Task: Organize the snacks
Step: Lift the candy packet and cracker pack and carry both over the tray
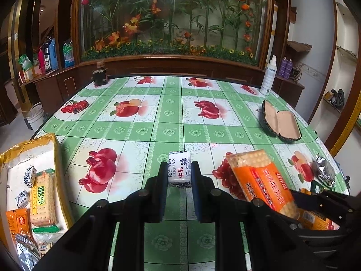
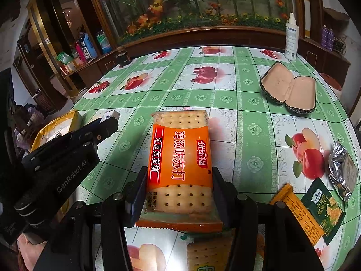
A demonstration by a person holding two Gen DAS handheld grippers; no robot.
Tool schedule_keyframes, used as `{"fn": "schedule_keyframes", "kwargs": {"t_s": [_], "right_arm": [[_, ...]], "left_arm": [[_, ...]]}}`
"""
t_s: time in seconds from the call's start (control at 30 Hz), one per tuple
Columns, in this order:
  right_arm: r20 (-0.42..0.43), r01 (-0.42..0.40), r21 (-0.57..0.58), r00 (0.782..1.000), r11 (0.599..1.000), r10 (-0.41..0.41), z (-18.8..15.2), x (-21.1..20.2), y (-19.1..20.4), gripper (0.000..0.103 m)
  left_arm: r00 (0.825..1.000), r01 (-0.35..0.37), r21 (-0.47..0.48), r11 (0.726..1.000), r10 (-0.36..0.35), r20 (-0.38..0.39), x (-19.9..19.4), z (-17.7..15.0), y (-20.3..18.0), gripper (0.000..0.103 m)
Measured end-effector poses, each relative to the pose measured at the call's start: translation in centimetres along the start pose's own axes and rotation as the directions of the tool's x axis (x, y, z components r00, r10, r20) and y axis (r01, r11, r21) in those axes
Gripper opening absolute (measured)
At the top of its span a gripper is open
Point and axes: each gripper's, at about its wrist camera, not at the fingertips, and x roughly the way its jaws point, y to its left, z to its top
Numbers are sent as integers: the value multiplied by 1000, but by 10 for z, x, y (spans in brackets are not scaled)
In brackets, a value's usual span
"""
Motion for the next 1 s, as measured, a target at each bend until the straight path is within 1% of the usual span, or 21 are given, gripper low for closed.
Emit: {"fn": "schedule_keyframes", "kwargs": {"t_s": [0.2, 0.37, 0.57, 0.7, 0.8, 0.87, 0.9, 1.0], "right_arm": [[8, -12, 4, 1000, 1000, 12, 0, -1, 3, 58], [23, -33, 2, 999, 999, 33, -1, -6, 9, 58], [26, -77, -25, 997, 997, 77, -7, -12, 38, 58], [24, -117, -76, 993, 990, 119, -12, -15, 70, 58], [12, -152, -129, 988, 980, 155, -18, -16, 102, 58], [0, -181, -170, 983, 969, 183, -21, -16, 126, 58], [-4, -191, -186, 981, 964, 194, -22, -15, 136, 58], [-17, -225, -246, 973, 943, 228, -25, -13, 170, 58]], "left_arm": [[999, 36, -33, 999, -35, 19, -14, 0, 6, 19], [998, 42, -86, 995, -37, 55, -35, 2, 19, 19], [996, 35, -150, 988, -21, 89, -67, 3, 50, 19], [995, 7, -199, 980, 13, 99, -87, 5, 86, 19], [996, -19, -233, 972, 39, 84, -98, 2, 119, 19], [996, -53, -256, 965, 69, 52, -100, -3, 147, 19], [996, -59, -266, 962, 73, 41, -100, -5, 156, 19], [995, -102, -311, 945, 103, -14, -95, -15, 193, 19]]}}
